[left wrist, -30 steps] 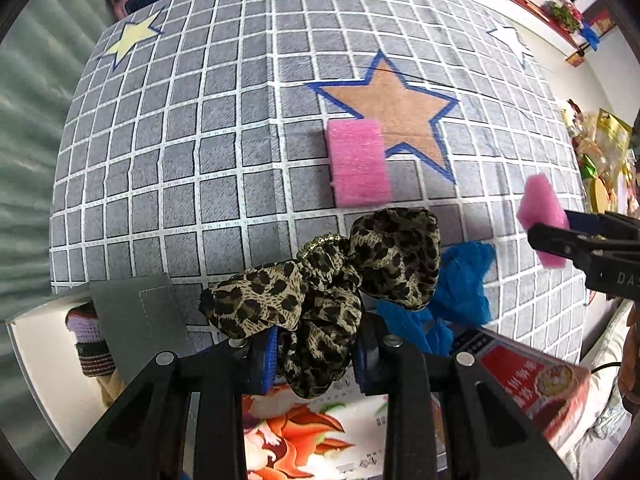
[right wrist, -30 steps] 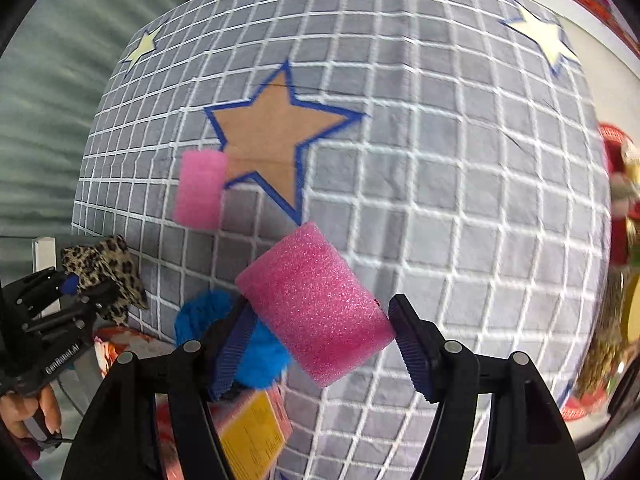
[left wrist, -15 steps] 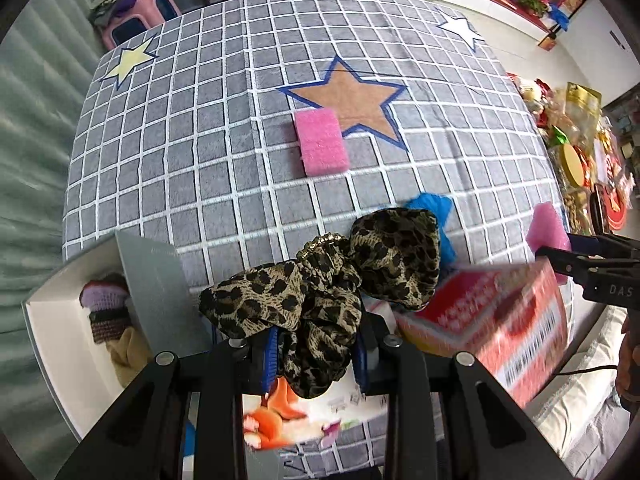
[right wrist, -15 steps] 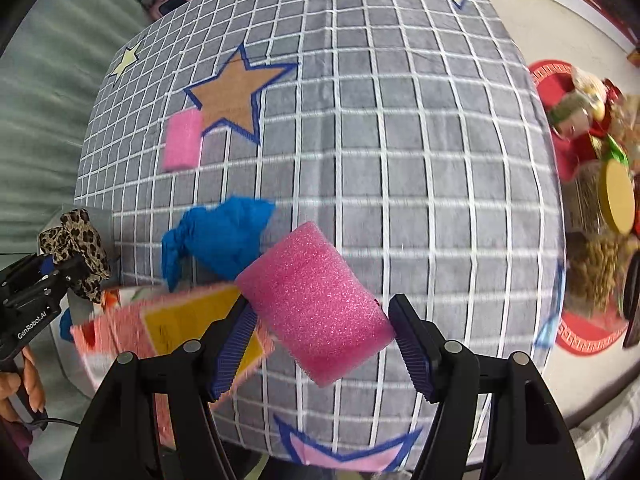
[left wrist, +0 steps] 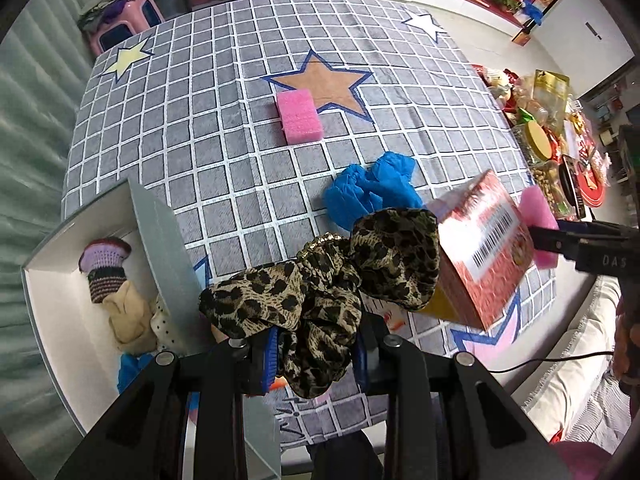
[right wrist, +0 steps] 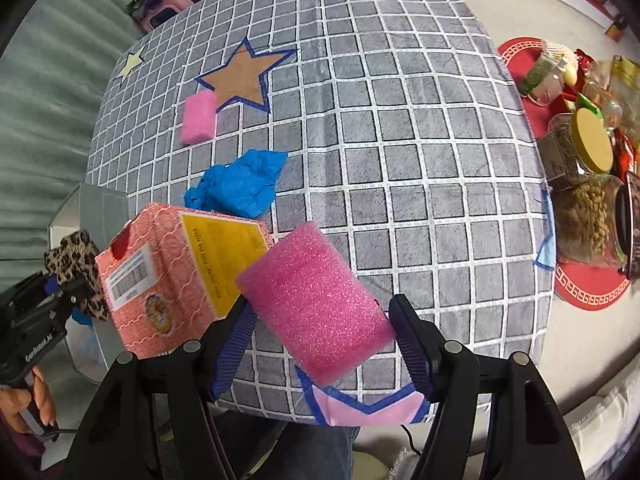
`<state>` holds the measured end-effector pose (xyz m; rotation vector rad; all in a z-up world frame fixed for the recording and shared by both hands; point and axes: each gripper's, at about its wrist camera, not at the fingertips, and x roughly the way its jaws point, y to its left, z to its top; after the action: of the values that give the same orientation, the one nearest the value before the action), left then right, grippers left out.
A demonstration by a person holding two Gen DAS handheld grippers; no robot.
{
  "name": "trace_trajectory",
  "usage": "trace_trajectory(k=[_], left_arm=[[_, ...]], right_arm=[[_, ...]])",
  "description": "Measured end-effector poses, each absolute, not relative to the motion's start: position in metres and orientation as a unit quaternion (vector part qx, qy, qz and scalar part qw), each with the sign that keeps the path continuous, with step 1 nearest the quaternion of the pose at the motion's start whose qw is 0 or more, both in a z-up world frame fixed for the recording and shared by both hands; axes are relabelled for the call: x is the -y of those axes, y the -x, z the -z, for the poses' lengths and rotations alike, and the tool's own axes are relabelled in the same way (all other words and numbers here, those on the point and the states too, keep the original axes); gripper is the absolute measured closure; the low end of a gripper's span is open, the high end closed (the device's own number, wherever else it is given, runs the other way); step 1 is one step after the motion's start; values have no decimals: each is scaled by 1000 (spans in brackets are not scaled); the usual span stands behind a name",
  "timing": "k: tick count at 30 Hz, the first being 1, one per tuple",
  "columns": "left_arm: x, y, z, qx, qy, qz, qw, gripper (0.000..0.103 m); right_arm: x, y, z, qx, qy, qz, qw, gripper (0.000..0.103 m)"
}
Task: Organize soft objects
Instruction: 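Carry the leopard scrunchie and pink foam block in both tools toward the white box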
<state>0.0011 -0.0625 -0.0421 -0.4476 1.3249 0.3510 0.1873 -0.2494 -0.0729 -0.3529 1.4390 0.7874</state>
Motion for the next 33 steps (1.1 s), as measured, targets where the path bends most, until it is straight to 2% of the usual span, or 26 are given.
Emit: trace_trajectory(k=[16, 33], left_arm=[[52, 47, 18, -567, 237, -176, 769, 71], [31, 111, 11, -534, 281, -229, 764, 71]], right_arm=[[223, -148, 4, -582, 172, -383, 697, 33], [172, -82, -13, -550, 230, -444, 669, 33]])
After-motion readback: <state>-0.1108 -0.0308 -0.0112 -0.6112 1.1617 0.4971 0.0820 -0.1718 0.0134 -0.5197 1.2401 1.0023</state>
